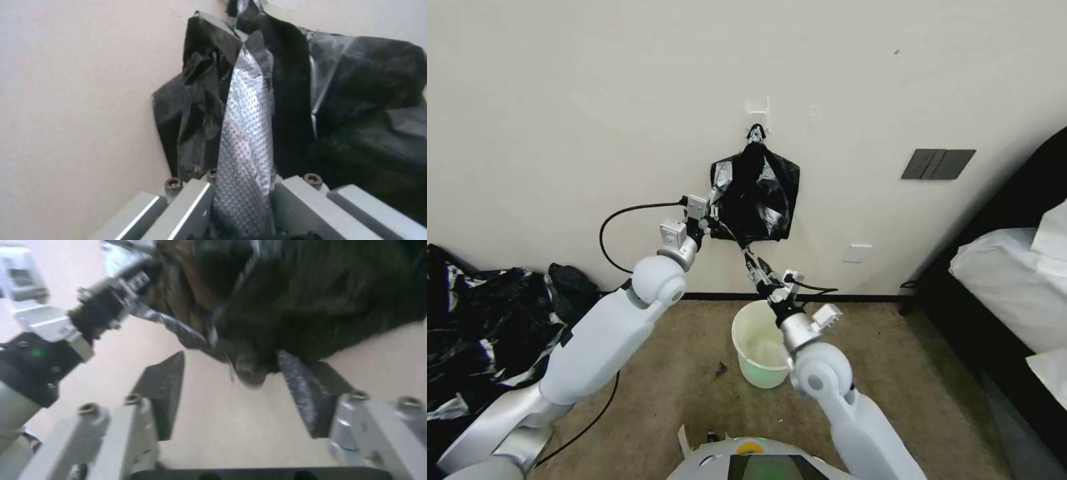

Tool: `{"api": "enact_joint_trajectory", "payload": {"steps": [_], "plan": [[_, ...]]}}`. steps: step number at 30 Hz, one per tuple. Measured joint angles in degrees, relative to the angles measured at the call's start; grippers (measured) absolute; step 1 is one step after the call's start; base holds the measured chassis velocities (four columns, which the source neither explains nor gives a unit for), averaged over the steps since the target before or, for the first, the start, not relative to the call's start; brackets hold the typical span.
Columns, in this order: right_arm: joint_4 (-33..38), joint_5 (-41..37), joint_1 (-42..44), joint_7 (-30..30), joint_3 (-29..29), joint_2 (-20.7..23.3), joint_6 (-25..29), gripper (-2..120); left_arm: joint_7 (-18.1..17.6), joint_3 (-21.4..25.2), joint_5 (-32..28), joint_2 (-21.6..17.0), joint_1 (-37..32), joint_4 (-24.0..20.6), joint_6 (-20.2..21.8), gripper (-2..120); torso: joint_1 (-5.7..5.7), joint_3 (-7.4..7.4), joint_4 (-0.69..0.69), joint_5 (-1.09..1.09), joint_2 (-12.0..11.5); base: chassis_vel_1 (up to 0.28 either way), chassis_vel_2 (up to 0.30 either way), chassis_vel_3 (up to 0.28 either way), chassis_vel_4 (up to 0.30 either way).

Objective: Place a trash bag onto the trash bin.

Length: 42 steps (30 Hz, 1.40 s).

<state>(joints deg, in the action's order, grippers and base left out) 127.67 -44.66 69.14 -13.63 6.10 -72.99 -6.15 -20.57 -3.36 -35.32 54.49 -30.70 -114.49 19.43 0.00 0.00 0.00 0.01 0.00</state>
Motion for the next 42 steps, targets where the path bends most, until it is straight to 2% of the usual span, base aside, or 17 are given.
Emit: {"api": "enact_joint_trajectory", "payload": {"steps": [2,3,6,7,9,12,14,15,17,18,21,26,29,30,33,36,42], "plan": [[2.0,3.1,1.0,1.8,1.4,1.7,0.0,68,-0.1,-0.3,0.0,0.3,0.0,0.0,0.0,0,0.0,0.0,-0.01,0.0,0.0,0.0,0.0,0.0,0.0],[2.0,3.1,1.0,1.8,1.4,1.7,0.0,68,-0.1,-0.3,0.0,0.3,0.0,0.0,0.0,0,0.0,0.0,-0.01,0.0,0.0,0.0,0.0,0.0,0.0],[3.7,7.8,-0.1,5.2,3.5,5.3,-0.6,84,-0.1,-0.4,0.1,0.0,-0.1,0.0,0.0,0,0.0,0.0,-0.01,0.0,0.0,0.0,0.0,0.0,0.0],[3.7,7.8,-0.1,5.2,3.5,5.3,-0.6,84,-0.1,-0.4,0.1,0.0,-0.1,0.0,0.0,0,0.0,0.0,-0.01,0.0,0.0,0.0,0.0,0.0,0.0],[3.8,10.9,-3.6,6.6,4.4,8.7,-2.2,93,0.0,-0.3,0.1,-0.7,-0.2,-0.2,0.0,0,0.0,0.0,0.01,0.01,0.0,0.0,0.0,0.0,0.0],[3.1,13.6,-8.4,6.9,4.4,11.5,-3.8,98,0.1,-0.3,0.1,-1.1,-0.5,-0.4,0.0,0,0.0,0.0,0.01,0.0,0.0,0.0,0.0,0.0,0.0],[1.1,17.0,-15.7,6.9,2.9,14.5,-6.6,100,0.1,-0.2,0.2,-1.3,-0.9,-0.5,0.0,0,0.0,0.0,0.01,0.0,0.0,0.0,0.0,0.0,0.0],[1.1,17.0,-15.7,6.9,2.9,14.5,-6.6,100,0.1,-0.2,0.2,-1.3,-0.9,-0.5,0.0,0,0.0,0.0,0.01,0.0,0.0,0.0,0.0,0.0,0.0],[-1.2,22.3,-22.5,6.3,0.1,16.9,-11.4,100,0.2,-0.2,0.3,-1.4,-1.2,-0.7,0.0,0,0.0,0.0,0.02,0.0,0.0,0.0,0.0,0.0,0.0],[-1.2,22.3,-22.5,6.3,0.1,16.9,-11.4,100,0.2,-0.2,0.3,-1.4,-1.2,-0.7,0.0,0,0.0,0.0,0.02,0.0,0.0,0.0,0.0,0.0,0.0],[-2.9,30.7,-29.9,5.0,-5.9,19.3,-19.8,100,0.2,-0.2,0.3,-1.6,-1.3,-0.8,0.0,0,0.0,0.0,0.0,0.0,0.0,0.0,0.0,0.0,0.0],[-3.2,36.2,-35.4,2.9,-12.2,20.0,-25.4,100,0.4,-0.3,0.3,-1.6,-1.3,-0.8,0.0,0,0.0,0.0,0.01,-0.01,0.0,0.0,0.0,0.0,0.0],[-4.7,45.3,-40.6,2.6,-17.0,19.6,-30.1,100,0.4,-0.4,0.3,-1.2,-1.1,-0.8,0.0,0,0.0,0.0,0.0,-0.01,0.0,0.0,0.0,0.0,0.0],[-4.7,45.3,-40.6,2.6,-17.0,19.6,-30.1,100,0.4,-0.4,0.3,-1.2,-1.1,-0.8,0.0,0,0.0,0.0,0.0,-0.01,0.0,0.0,0.0,0.0,0.0],[-6.7,53.7,-44.3,5.4,-19.9,18.3,-34.1,100,0.5,-0.5,0.3,-1.0,-1.0,-0.7,0.0,0,0.0,0.0,0.01,-0.01,0.0,0.0,0.0,0.0,0.0],[-7.6,56.4,-45.3,7.5,-20.5,17.9,-34.8,100,1.5,-0.5,0.3,-1.1,-0.9,-0.7,0.0,0,0.0,0.01,0.01,-0.02,0.0,0.0,0.0,0.0,0.0],[-8.8,55.3,-45.5,8.3,-21.6,17.9,-34.9,100,2.1,-0.4,0.3,-1.3,-0.8,-0.7,0.0,0,0.0,0.0,0.0,-0.02,0.0,0.0,0.0,0.0,0.0]]}}
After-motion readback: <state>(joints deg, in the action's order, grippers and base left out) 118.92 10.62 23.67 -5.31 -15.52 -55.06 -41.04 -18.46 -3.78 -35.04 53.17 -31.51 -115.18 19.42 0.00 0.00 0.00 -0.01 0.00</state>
